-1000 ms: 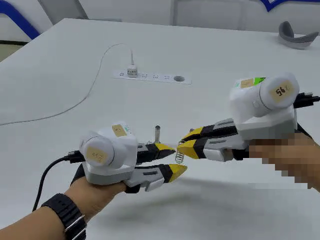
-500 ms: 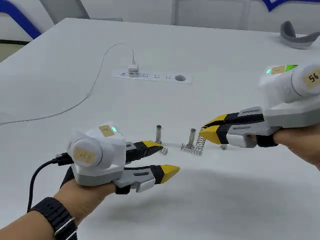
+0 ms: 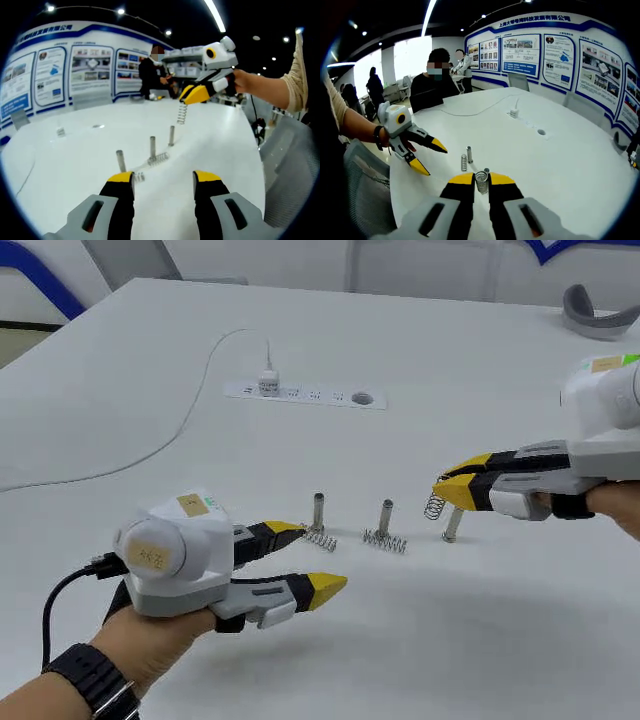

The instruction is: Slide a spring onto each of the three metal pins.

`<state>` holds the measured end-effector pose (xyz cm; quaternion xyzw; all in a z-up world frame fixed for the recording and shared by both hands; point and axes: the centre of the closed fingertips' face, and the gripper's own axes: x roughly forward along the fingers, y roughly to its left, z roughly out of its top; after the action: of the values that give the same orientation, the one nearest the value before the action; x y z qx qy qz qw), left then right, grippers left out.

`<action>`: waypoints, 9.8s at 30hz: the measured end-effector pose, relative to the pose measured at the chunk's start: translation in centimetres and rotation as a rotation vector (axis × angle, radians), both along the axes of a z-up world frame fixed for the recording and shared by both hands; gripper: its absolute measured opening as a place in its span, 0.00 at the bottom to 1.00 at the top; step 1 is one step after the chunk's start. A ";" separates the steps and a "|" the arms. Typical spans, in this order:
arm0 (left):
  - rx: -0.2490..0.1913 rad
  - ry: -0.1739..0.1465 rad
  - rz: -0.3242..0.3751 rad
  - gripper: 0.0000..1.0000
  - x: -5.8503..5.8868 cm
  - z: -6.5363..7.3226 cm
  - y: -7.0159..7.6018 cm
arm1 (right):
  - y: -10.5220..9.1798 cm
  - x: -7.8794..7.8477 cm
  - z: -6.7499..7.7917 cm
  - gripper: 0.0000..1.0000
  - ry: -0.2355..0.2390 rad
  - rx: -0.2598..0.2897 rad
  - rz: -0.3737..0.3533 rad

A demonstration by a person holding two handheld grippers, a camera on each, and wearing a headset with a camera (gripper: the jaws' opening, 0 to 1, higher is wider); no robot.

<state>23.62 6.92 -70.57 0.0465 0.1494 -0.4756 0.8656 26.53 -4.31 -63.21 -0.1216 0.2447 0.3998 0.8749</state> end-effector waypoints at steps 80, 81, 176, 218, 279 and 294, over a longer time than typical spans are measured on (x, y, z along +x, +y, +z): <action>0.016 0.039 0.089 0.58 0.7 -1.5 3.2 | -4.4 4.1 -7.0 0.12 0.062 -0.049 -0.158; 0.016 0.040 0.090 0.58 0.7 -1.5 3.2 | -4.4 4.1 -7.1 0.12 0.063 -0.049 -0.158; 0.028 0.039 0.075 0.55 0.6 -1.4 3.0 | 2.3 2.2 -13.2 0.18 0.137 -0.196 0.096; 0.067 0.034 -0.023 0.49 -1.1 -2.1 0.5 | 3.7 -1.0 -10.5 0.11 0.146 -0.184 0.184; 0.132 -0.053 -0.241 0.11 -4.3 -1.8 -2.6 | 10.3 -7.6 -4.7 0.11 0.143 -0.025 0.527; 0.064 -0.007 -0.221 0.11 -4.3 -1.3 -3.1 | 12.0 -7.3 -3.9 0.12 0.093 0.021 0.515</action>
<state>19.29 3.81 -71.88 0.0920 0.1552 -0.5631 0.8064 19.19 7.70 -67.07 -0.1522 0.2416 0.6170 0.7334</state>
